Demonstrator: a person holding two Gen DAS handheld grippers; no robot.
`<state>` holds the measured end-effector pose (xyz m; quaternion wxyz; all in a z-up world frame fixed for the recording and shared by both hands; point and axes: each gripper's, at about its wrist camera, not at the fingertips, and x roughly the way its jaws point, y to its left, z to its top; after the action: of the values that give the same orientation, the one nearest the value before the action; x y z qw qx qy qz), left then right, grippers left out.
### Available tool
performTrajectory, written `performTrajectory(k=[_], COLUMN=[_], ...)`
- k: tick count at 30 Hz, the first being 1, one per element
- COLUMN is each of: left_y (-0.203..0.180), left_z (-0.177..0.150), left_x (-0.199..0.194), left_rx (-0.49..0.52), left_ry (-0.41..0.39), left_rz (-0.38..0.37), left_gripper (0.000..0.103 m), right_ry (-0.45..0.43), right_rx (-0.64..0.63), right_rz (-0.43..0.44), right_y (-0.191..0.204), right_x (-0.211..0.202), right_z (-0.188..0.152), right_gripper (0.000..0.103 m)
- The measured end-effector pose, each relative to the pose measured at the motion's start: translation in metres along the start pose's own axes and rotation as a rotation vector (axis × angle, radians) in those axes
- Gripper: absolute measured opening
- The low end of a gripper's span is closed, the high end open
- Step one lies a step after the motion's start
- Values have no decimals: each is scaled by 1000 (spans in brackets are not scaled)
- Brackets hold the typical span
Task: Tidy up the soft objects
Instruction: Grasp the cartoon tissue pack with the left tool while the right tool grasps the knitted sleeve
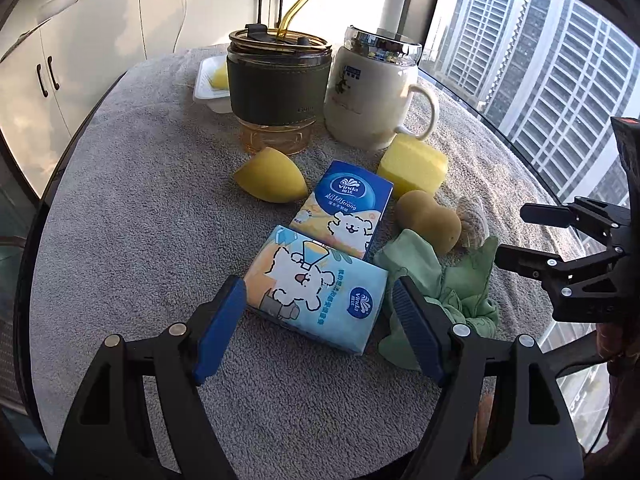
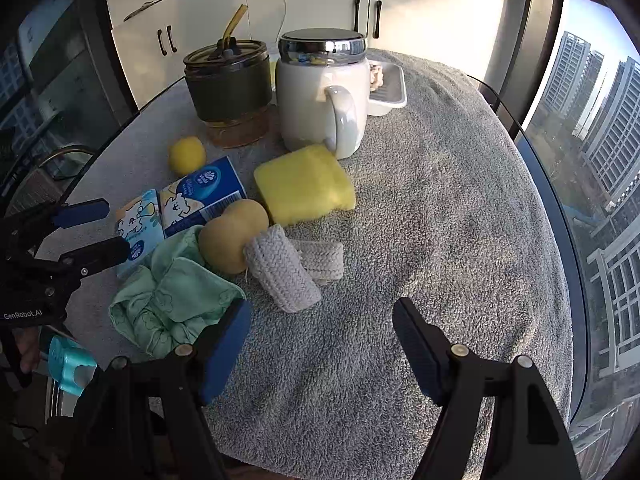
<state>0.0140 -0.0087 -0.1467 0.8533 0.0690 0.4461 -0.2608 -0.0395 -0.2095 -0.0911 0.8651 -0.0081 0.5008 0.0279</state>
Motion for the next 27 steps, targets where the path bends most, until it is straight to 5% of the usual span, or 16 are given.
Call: performTrajectory(k=[6, 11, 15, 27], left_y=[-3, -5, 11, 17], left_z=[18, 25, 15, 1], left_x=[14, 32, 37, 25], left_rx=[-142, -185, -309, -375], left_ry=[27, 126, 150, 81], left_rz=[58, 192, 126, 123], left_gripper=[83, 84, 86, 75], right_ry=[7, 0, -5, -25], right_rx=[-9, -22, -22, 9], right_rz=[-8, -12, -2, 53], right_y=[7, 11, 13, 12], right_x=[9, 10, 11, 27], right_z=[1, 1, 2, 8], right_gripper=[76, 76, 76, 70])
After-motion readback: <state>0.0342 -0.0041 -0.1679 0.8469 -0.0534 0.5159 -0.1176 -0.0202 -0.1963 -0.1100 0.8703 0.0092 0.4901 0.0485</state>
